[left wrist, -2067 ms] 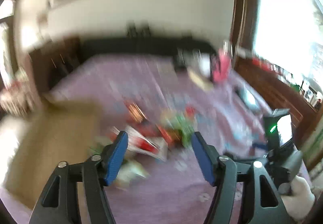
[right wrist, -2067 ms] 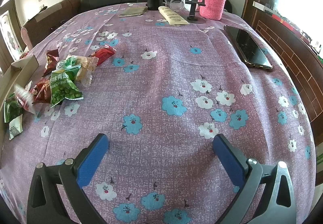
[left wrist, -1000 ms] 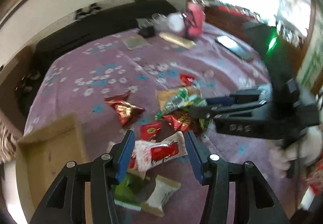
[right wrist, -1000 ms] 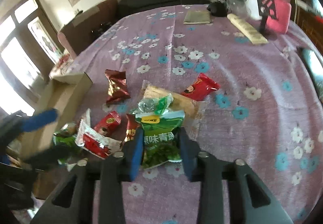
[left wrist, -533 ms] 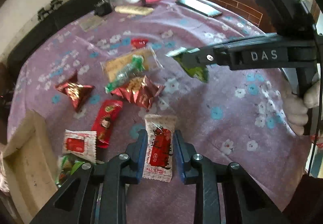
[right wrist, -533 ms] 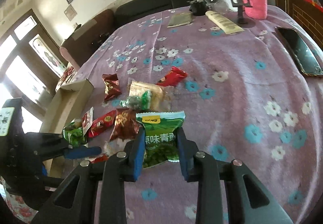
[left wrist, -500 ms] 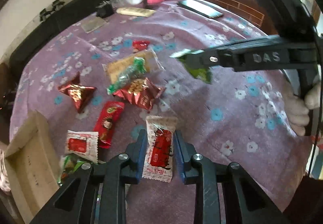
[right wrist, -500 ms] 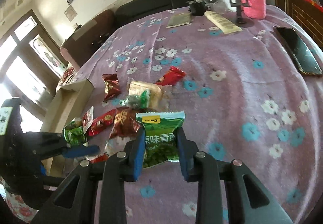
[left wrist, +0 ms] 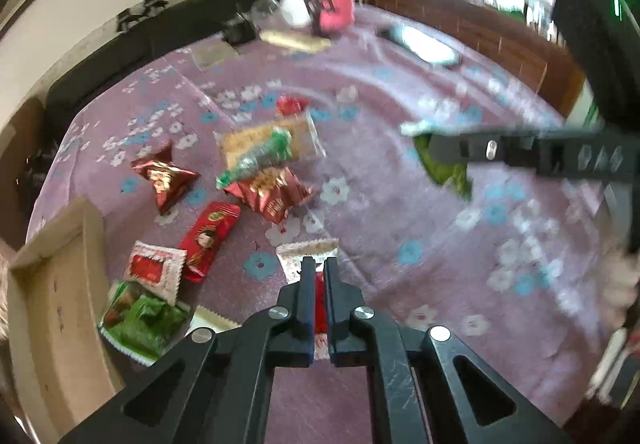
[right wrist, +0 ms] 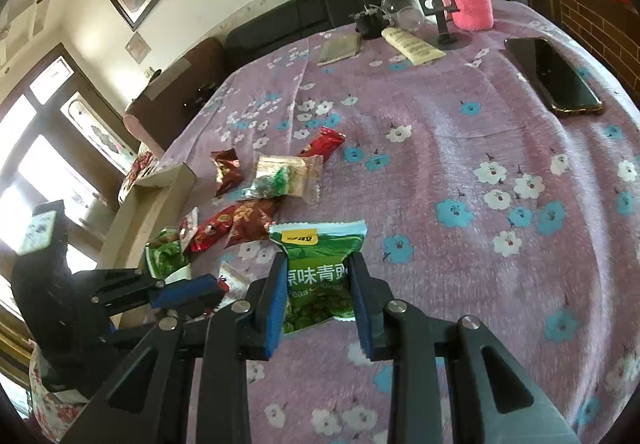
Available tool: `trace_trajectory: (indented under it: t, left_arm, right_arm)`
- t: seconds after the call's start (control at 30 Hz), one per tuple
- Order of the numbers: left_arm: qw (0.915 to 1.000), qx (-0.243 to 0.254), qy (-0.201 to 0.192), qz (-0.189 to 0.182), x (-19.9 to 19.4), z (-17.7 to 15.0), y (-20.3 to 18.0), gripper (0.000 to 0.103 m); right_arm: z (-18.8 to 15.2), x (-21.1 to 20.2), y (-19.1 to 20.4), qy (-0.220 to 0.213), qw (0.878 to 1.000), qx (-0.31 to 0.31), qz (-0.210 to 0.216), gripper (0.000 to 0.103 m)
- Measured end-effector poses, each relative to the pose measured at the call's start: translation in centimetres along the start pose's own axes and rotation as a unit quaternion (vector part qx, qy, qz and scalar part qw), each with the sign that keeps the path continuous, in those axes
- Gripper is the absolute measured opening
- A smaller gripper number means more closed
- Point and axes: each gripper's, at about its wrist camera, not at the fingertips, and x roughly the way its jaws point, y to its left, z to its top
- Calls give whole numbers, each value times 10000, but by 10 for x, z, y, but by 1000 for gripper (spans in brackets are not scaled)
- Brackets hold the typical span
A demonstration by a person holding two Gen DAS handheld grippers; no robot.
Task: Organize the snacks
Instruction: 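Carry both snacks over the cardboard box and open both tools to drop them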
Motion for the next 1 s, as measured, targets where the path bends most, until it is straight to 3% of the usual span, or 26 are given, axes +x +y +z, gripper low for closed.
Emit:
trace_trajectory:
  t: [0.27, 0.5, 0.63, 0.73, 0.83, 0.9, 1.0]
  left_arm:
    - [9938, -810, -760, -24, -73, -14, 42, 3]
    - [9833, -1506, -922, 439, -107, -53, 104, 3]
    - [9764, -1900, -1020, 122, -115, -78, 131, 3]
    - [9763, -1783, -1186, -305, -120, -82, 127, 3]
    - [9818, -1396, -1151, -581, -114, -69, 103, 3]
    - [9853, -1170, -976, -771, -98, -56, 82, 3]
    - [9917, -803, -642, -772, -62, -39, 48, 11]
  right_arm:
    - [-3, -19, 45, -133, 9992, -363, 89, 29]
    - [-3, -3, 119, 86, 9947, -866, 538, 29]
    - [-3, 15, 160, 205, 9909, -1103, 740, 29]
    - [1, 17, 160, 195, 9923, -946, 777, 29]
    - [-1, 10, 134, 148, 9958, -723, 541, 29]
    - [-3, 6, 115, 139, 9977, -525, 407, 29]
    - [-8, 0, 80, 133, 9995, -203, 213, 29]
